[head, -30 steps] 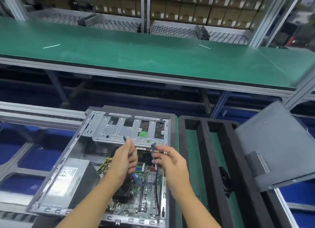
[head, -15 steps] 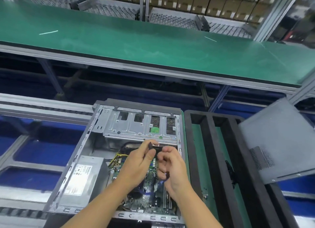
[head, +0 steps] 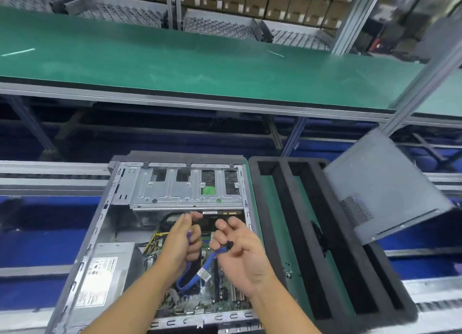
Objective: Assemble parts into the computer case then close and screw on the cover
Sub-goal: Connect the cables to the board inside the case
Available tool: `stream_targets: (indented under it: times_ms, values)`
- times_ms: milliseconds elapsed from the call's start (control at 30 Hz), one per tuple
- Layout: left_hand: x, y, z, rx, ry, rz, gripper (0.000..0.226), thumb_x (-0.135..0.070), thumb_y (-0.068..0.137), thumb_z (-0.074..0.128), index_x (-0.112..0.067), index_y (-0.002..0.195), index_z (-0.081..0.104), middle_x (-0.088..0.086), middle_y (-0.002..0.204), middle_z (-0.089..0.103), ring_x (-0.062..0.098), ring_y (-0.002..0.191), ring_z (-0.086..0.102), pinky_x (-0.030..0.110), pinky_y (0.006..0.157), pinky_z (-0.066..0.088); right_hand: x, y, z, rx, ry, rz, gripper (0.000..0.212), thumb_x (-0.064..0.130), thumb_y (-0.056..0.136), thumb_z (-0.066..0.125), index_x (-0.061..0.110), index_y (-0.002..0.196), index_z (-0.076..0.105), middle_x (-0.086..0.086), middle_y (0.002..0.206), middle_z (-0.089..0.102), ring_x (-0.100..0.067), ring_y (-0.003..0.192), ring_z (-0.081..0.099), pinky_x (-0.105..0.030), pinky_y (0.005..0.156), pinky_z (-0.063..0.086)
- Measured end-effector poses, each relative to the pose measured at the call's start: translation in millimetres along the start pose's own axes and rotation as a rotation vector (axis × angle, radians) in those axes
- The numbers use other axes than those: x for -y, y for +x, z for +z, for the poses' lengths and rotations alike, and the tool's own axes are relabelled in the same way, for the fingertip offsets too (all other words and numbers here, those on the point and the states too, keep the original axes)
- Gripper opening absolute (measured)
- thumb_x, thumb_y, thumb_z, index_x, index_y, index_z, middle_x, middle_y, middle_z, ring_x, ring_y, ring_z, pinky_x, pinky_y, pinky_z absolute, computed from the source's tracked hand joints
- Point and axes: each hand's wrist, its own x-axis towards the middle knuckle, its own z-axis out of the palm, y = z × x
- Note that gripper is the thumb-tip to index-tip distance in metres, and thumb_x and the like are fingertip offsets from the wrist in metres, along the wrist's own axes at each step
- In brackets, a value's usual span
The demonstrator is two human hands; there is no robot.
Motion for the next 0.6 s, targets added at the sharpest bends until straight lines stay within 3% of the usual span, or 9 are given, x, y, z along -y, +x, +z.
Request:
stream_targets:
  times_ms: [167, 267, 333, 433, 533, 600]
  values:
    - [5.4, 3.7, -1.9, 0.034, -0.020, -0.040, 0.038, -0.042, 0.104, 0.039, -0.013, 0.114, 0.059, 0.002, 0.062, 0.040, 0.011, 0.048, 0.032, 0.021, 0.044, 0.020, -6.7, -1.3, -3.3, 0.131, -0.005, 0.029, 0.045, -0.026, 0.070, 0.050, 0.003, 0.104, 0.048, -0.020, 0.094, 0.060, -0.027, 0.077, 0.062, -0.035, 0.077, 0.057]
    - [5.7, 3.3, -5.7, 0.013, -0.047, -0.081, 0.037, -0.038, 0.106, 0.037, -0.011, 0.117, 0.059, 0.002, 0.060, 0.040, 0.012, 0.046, 0.031, 0.021, 0.043, 0.023, -14.6, 1.9, -10.8, 0.032, -0.045, 0.003, 0.046, -0.020, 0.077, 0.065, -0.008, 0.119, 0.052, -0.026, 0.103, 0.069, -0.034, 0.094, 0.072, -0.036, 0.082, 0.061]
    - [5.9, 1.9, -5.8, 0.006, -0.029, -0.083, 0.037, -0.035, 0.107, 0.035, -0.009, 0.117, 0.060, 0.005, 0.063, 0.046, 0.015, 0.048, 0.040, 0.023, 0.044, 0.034, -18.6, 6.1, -14.2, -0.037, -0.081, -0.007, 0.046, -0.015, 0.081, 0.062, -0.012, 0.126, 0.052, -0.029, 0.106, 0.070, -0.036, 0.100, 0.072, -0.037, 0.083, 0.062]
    - [5.7, -2.7, -4.0, 0.015, 0.006, -0.097, 0.033, -0.026, 0.107, 0.038, -0.008, 0.112, 0.065, 0.010, 0.076, 0.061, 0.017, 0.060, 0.057, 0.029, 0.055, 0.050, -22.0, 6.8, -11.1, -0.069, -0.170, 0.023, 0.036, -0.008, 0.084, 0.061, -0.010, 0.119, 0.059, -0.027, 0.102, 0.071, -0.030, 0.088, 0.073, -0.036, 0.077, 0.063]
    - [5.5, -11.8, 0.2, 0.118, 0.088, -0.242, 0.024, -0.018, 0.101, 0.049, -0.003, 0.096, 0.067, 0.005, 0.063, 0.056, 0.014, 0.051, 0.051, 0.025, 0.049, 0.043, -24.8, 0.8, -9.2, -0.048, -0.198, 0.060, 0.042, -0.005, 0.078, 0.074, -0.003, 0.116, 0.058, -0.023, 0.093, 0.070, -0.027, 0.076, 0.071, -0.037, 0.068, 0.060]
    - [4.1, -20.2, 3.5, 0.205, 0.157, -0.331, 0.026, -0.028, 0.094, 0.061, -0.007, 0.082, 0.068, 0.006, 0.059, 0.056, 0.015, 0.046, 0.051, 0.024, 0.043, 0.043, -26.4, -1.4, -10.0, -0.038, -0.157, 0.045, 0.055, -0.002, 0.068, 0.082, 0.000, 0.116, 0.055, -0.020, 0.090, 0.069, -0.028, 0.075, 0.070, -0.036, 0.066, 0.060]
